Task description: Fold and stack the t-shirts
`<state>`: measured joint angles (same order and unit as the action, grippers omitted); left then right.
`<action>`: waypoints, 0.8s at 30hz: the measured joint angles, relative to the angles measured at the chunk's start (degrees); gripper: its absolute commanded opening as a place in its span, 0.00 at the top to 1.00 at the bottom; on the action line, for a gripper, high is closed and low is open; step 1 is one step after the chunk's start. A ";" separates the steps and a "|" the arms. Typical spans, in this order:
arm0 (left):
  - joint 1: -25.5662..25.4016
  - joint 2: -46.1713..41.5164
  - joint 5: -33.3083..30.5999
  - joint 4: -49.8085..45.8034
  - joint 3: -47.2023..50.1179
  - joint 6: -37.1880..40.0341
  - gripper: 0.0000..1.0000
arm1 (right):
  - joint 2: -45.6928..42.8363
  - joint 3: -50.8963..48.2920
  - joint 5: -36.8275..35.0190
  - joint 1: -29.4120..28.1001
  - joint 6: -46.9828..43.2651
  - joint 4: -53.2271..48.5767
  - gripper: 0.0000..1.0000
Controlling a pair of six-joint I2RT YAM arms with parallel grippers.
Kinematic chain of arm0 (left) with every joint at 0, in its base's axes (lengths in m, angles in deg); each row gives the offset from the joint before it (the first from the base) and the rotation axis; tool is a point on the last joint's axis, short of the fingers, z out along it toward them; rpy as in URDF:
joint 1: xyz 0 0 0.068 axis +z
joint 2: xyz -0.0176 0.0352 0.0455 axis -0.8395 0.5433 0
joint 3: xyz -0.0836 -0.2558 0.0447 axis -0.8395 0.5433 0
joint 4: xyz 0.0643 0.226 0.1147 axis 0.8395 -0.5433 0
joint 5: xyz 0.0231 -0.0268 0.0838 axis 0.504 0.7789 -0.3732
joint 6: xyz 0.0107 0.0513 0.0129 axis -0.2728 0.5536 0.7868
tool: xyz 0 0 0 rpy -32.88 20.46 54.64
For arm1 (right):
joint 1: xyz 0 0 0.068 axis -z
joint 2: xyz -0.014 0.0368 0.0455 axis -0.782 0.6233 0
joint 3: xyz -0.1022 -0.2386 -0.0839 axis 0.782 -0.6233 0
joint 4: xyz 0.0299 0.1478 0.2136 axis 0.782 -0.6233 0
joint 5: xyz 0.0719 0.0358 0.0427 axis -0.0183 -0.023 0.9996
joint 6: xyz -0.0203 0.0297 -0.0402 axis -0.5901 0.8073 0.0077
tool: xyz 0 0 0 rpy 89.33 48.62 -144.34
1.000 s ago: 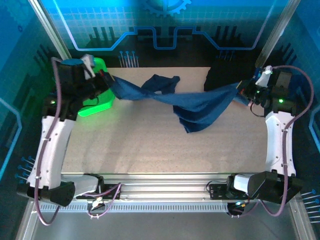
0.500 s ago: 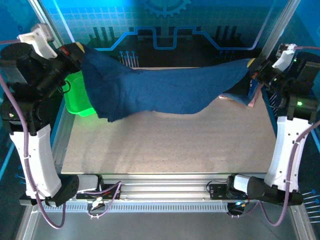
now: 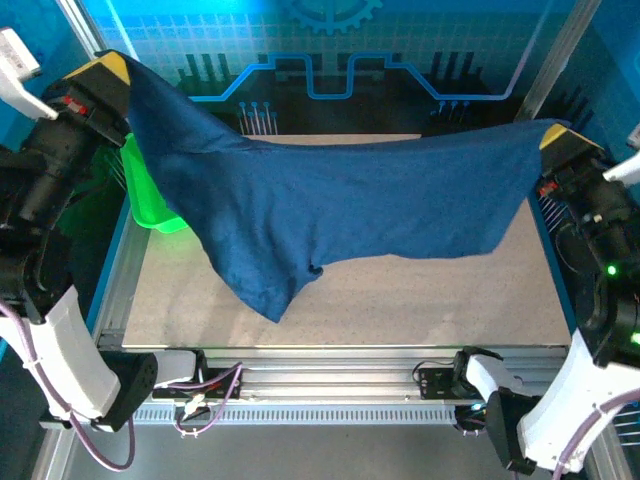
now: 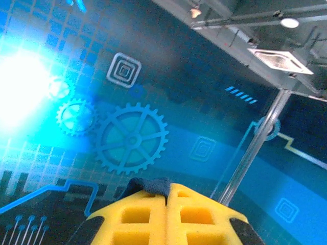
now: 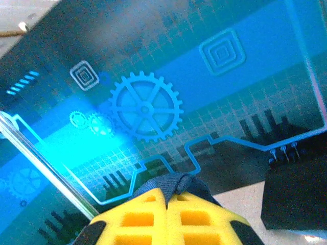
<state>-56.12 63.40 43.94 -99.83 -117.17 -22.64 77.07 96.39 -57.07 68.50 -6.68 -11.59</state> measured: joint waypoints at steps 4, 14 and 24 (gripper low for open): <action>0.00 -1.46 1.09 1.77 -0.50 0.02 1.00 | -0.24 5.90 -2.32 -0.02 0.17 -2.47 1.00; 0.00 2.86 2.45 6.01 -0.17 0.46 1.00 | 2.73 -0.74 -2.40 -0.11 -0.28 -3.78 1.00; -1.57 32.98 3.30 11.43 -1.86 2.40 1.00 | 20.68 -18.67 -5.84 -3.30 -3.43 8.20 1.00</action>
<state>-57.69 96.39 47.24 -88.39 -119.02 -20.23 97.75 77.72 -62.90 65.20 -10.12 -3.39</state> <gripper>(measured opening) 0.051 0.047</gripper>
